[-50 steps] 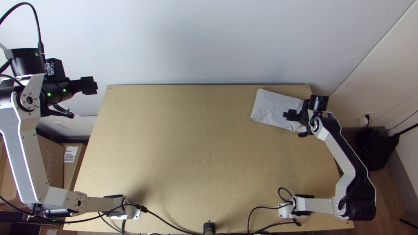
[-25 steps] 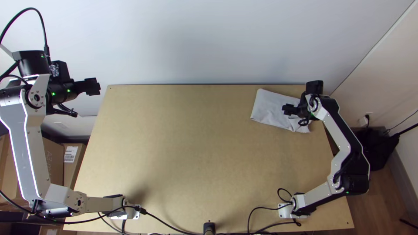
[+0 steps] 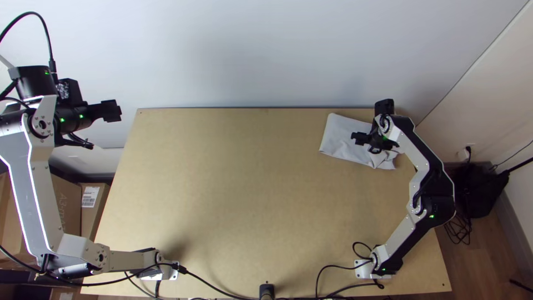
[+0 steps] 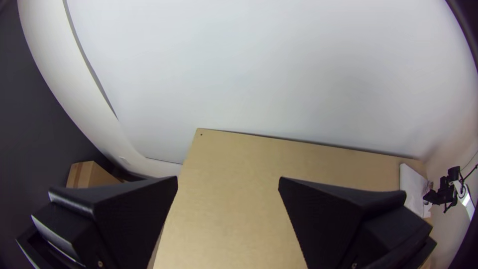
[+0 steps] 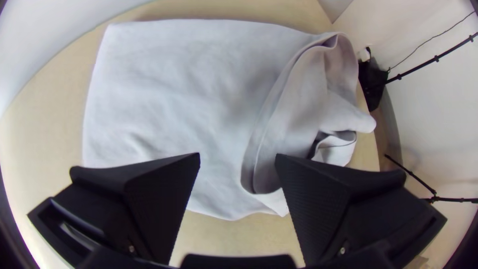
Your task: Fold the t-shirt
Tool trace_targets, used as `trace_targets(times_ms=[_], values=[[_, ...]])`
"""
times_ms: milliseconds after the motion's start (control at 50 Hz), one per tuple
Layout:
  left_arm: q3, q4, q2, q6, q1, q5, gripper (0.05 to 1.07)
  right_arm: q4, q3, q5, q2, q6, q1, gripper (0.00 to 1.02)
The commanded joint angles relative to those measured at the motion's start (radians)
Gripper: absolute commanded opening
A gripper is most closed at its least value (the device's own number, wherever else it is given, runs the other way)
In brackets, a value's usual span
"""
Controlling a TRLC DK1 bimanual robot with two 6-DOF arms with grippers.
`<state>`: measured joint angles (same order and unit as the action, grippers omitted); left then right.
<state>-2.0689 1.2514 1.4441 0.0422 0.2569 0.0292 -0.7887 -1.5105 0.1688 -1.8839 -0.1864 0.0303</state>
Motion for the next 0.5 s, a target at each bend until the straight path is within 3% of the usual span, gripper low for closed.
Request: trace_targets(times_ms=[0, 100, 240, 320, 440, 480], values=[[0.01, -0.012, -0.008, 0.019, 0.025, -0.029, 1.03, -0.015, -0.025, 0.026, -0.03, -0.019, 0.008, 0.69], [0.01, -0.017, -0.007, 0.019, 0.028, -0.031, 1.03, -0.02, -0.03, 0.035, -0.05, -0.019, 0.016, 0.7], [0.009, -0.033, -0.007, 0.028, 0.028, -0.031, 1.03, -0.02, -0.03, 0.097, -0.083, -0.008, 0.031, 0.7], [0.006, -0.037, -0.007, 0.03, 0.028, -0.031, 1.03, -0.034, -0.028, 0.13, -0.101, -0.001, 0.039, 0.83], [0.001, -0.037, -0.007, 0.035, 0.036, -0.031, 1.03, -0.038, -0.025, 0.149, -0.113, 0.007, 0.049, 0.86], [0.0, -0.038, -0.007, 0.036, 0.038, -0.031, 1.03, -0.04, -0.025, 0.184, -0.115, 0.01, 0.056, 0.87]])
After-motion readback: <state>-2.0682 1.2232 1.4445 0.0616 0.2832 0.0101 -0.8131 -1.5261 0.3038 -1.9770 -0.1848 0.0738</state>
